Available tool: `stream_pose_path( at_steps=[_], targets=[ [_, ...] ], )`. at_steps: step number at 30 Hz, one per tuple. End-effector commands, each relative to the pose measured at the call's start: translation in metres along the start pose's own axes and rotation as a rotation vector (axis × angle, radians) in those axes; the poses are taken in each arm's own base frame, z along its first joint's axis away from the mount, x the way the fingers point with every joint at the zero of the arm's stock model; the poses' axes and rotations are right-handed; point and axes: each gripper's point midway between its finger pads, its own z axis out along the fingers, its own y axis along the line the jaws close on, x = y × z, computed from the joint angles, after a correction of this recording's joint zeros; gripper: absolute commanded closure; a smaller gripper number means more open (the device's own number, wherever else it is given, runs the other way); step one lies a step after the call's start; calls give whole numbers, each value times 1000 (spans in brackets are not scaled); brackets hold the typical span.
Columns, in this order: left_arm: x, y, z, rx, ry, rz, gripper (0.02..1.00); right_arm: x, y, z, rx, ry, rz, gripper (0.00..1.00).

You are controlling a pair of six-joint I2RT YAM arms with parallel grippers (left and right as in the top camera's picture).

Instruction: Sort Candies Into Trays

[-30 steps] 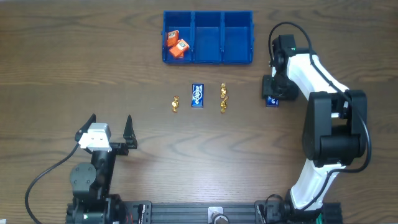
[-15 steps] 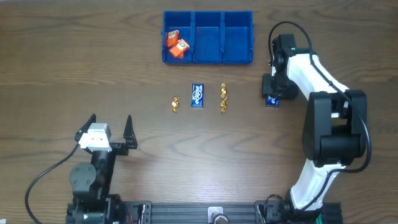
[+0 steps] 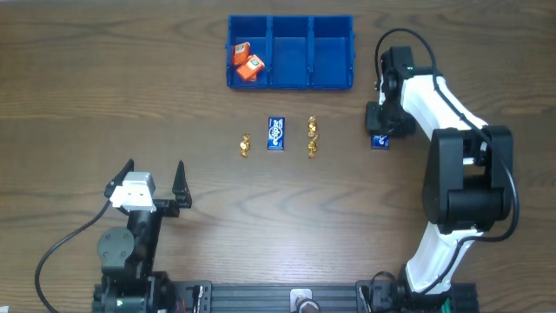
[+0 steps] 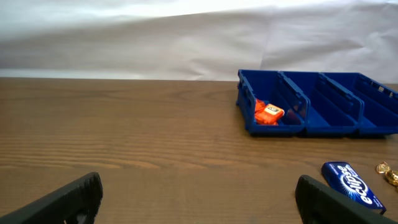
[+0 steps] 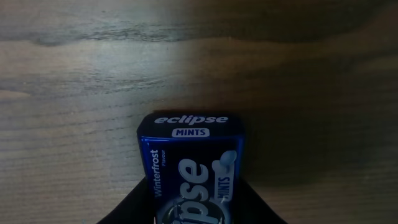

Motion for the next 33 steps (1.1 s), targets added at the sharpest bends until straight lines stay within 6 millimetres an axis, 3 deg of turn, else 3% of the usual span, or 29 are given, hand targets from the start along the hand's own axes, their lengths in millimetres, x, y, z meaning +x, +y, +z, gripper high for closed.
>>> stream_pose_path(
  at_steps=[1,7,11,17,20,23,28,33],
  targets=[
    [16,-2,1,16,48,-2,18,0,5,4,-11,7,-7,757],
    [16,-2,1,16,48,-2,23,-2,8,-1,-27,-4,0,906],
    [16,-2,1,16,48,-2,20,-12,15,-27,-44,-82,-13,963],
    [16,-2,1,16,48,-2,20,-45,40,-122,-102,-346,-63,963],
    [16,-2,1,16,48,-2,20,-67,69,-182,-142,-533,-109,963],
    [16,-2,1,16,48,-2,23,-85,100,-215,-157,-658,-135,965],
    [16,-2,1,16,48,-2,20,-109,160,-228,-189,-791,-179,965],
    [16,-2,1,16,48,-2,20,-127,211,-204,-166,-829,-203,965]
  ],
)
